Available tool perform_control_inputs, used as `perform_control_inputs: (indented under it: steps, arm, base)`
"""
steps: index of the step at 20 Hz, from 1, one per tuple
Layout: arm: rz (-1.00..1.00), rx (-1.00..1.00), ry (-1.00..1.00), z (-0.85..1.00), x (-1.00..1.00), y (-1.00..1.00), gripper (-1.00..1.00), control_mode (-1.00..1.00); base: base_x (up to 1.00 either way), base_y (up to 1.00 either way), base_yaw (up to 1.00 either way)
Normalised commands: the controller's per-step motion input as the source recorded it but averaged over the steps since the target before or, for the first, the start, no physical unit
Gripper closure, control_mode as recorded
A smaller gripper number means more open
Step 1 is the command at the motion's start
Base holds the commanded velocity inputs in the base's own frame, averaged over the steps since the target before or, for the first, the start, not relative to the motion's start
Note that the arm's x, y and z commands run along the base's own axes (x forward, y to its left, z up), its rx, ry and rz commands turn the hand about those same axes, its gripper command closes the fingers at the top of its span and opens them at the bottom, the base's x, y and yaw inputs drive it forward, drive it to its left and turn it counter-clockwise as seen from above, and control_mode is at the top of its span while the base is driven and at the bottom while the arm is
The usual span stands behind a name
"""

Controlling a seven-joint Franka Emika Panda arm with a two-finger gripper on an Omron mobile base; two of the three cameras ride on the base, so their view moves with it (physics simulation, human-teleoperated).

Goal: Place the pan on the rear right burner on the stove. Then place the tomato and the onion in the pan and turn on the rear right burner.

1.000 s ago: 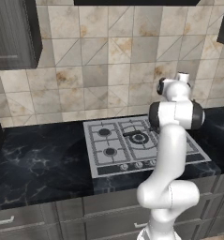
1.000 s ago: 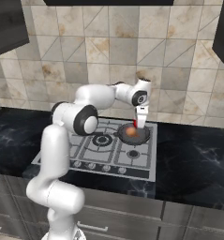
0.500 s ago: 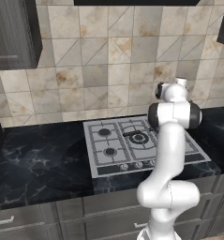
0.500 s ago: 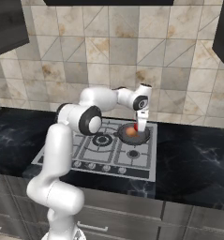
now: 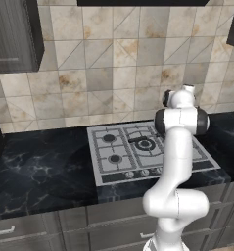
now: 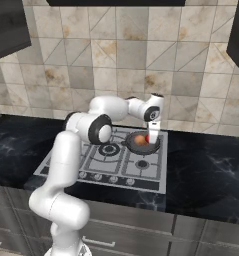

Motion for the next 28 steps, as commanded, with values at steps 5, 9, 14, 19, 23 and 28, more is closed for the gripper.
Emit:
perform_control_inputs:
  steps: [5,9,14,19,23,28]
  arm:
    - [-0.03,0.0,0.0,-0.28,0.07,-0.01,1.0,-1.0]
    - [-0.03,0.0,0.0,-0.26,0.03,0.0,1.0,-1.0]
    - [-0.03,0.0,0.0,-0.24,0.0,0.0,1.0,-1.0]
    - [-0.03,0.0,0.0,-0.15,0.0,0.0,-1.0,-1.0]
    - [-0.04,0.0,0.0,0.03,-0.03,0.0,-1.0,-1.0]
    - [-0.07,0.02,-0.06,0.33,-0.06,0.0,-1.0,-1.0]
  base:
    - [0.0,0.0,0.0]
    - [0.0,0.0,0.0]
    - [0.0,0.0,0.0]
    - [0.0,0.0,0.0]
    - [0.0,0.0,0.0]
    - [0.0,0.0,0.0]
